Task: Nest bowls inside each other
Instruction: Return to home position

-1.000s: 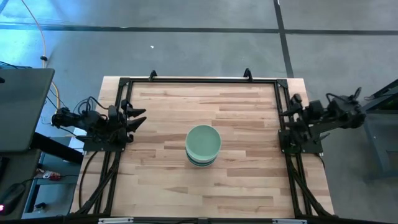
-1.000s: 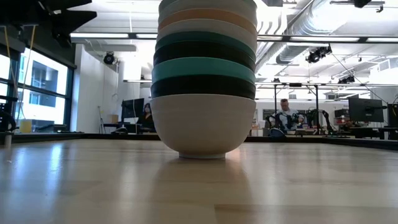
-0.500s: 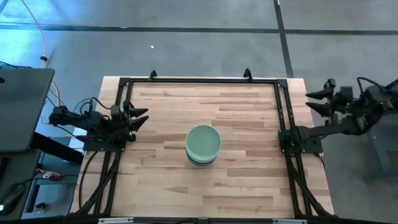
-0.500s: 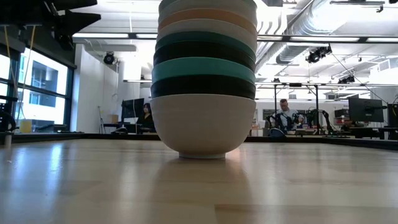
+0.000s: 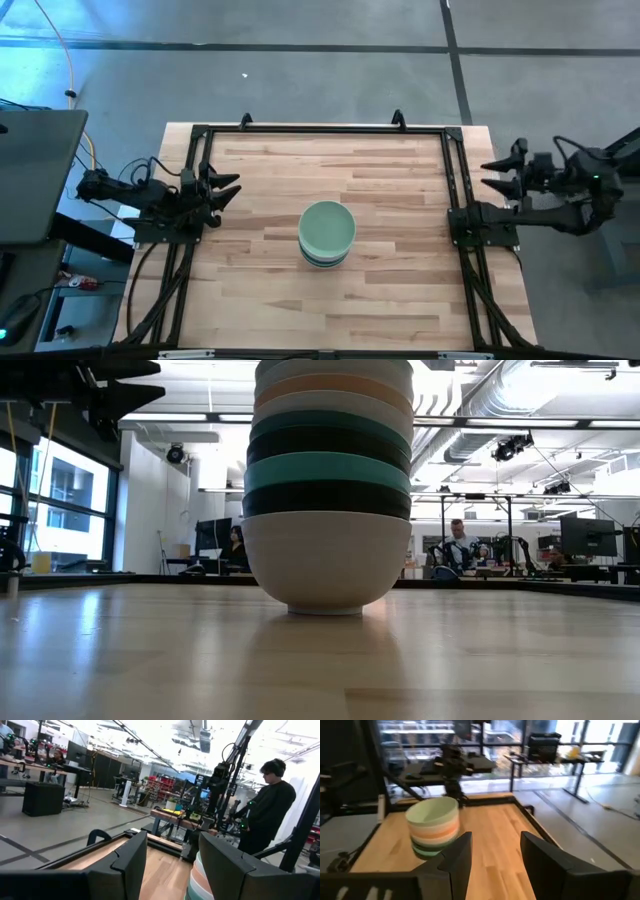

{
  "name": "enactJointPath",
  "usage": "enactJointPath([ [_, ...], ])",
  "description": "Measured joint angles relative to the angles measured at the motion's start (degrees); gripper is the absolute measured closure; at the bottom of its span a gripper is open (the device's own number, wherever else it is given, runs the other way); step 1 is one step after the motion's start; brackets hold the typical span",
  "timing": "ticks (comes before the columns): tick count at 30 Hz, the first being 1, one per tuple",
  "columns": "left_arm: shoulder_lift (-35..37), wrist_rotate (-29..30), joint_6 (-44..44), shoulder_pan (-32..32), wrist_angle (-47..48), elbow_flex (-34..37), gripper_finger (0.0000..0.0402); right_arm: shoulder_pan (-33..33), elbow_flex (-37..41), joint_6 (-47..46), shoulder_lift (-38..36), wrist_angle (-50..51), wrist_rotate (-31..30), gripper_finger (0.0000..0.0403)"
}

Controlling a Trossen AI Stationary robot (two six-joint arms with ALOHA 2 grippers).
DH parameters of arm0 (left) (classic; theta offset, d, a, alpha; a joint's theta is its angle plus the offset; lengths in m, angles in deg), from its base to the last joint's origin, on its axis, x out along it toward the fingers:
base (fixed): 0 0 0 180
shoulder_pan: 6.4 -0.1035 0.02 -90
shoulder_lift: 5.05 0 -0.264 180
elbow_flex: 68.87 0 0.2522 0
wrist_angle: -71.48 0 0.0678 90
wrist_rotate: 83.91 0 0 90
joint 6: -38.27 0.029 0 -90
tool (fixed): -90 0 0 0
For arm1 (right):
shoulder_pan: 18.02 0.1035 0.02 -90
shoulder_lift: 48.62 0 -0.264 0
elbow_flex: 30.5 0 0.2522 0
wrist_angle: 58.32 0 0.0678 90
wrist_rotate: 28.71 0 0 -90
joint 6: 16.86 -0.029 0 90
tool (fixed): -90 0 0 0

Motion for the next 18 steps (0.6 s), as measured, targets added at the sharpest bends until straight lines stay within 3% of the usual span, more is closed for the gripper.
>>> enactJointPath([
  [10, 0.0, -1.54, 0.13, 0.01, 0.11, 0.0, 0.0233, -0.1, 10.54, 3.02, -0.33, -18.25, 11.23, 0.0242],
  [18, 0.0, -2.33, 0.36, 0.02, 0.48, 0.0, 0.0233, -0.1, 23.91, 3.49, -5.2, -36.55, 12.92, 0.0242],
])
